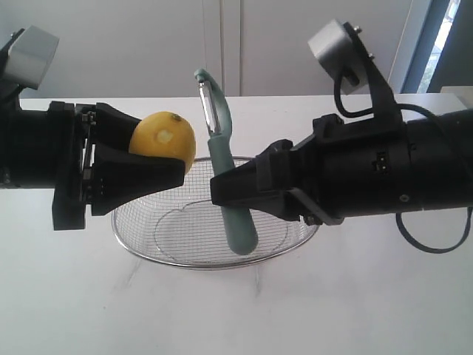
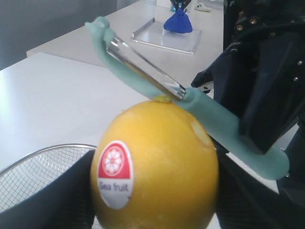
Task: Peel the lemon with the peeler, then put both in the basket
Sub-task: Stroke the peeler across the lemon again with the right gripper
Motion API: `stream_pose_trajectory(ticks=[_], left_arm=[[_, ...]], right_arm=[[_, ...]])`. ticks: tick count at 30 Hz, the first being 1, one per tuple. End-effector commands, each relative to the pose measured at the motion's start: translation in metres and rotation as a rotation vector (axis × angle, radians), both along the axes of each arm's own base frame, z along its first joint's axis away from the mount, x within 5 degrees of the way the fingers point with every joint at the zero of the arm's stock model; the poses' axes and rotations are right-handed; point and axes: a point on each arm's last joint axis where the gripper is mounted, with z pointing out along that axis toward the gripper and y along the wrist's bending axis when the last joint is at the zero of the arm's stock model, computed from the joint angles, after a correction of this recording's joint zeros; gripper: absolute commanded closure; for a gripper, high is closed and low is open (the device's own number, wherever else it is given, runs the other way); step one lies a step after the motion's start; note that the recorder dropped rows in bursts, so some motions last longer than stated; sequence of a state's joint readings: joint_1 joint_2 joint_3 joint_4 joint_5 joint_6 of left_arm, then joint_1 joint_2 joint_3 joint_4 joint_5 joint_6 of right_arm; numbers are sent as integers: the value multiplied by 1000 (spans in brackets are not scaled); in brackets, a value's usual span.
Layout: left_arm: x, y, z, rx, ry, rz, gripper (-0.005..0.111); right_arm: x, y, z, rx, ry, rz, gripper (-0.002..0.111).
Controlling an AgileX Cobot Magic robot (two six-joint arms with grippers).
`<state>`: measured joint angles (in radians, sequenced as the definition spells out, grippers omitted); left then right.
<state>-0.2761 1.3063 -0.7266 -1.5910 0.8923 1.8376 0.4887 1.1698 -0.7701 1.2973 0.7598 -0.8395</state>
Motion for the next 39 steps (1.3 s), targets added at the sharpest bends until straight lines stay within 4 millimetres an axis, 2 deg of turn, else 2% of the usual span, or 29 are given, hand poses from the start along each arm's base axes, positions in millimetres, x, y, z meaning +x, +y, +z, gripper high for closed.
stream_pose_trajectory(ticks=[1,8,13,16,21,33,39], left_arm=[[-2,-1,1,-27,8,-8,107],[-2,-1,1,-27,8,-8,107],[-2,-1,1,-27,8,-8,107],[-2,-1,1,-27,8,-8,107],[-2,-1,1,-27,8,-8,107],[-2,-1,1,-28,8,-10,107],[-2,-1,1,-28,8,-10,107]], right_arm=[[-1,-1,1,-4,-9,-14,108],[2,-3,-8,-74,23,-35,108],[14,7,-34,-117,148,14,108],[15,8,-38,-126,168,24,108],[6,10,-36,-107,174,133,108],[7,12,-33,-65,168,128,108],[4,7,-21,-48,106,82,108]])
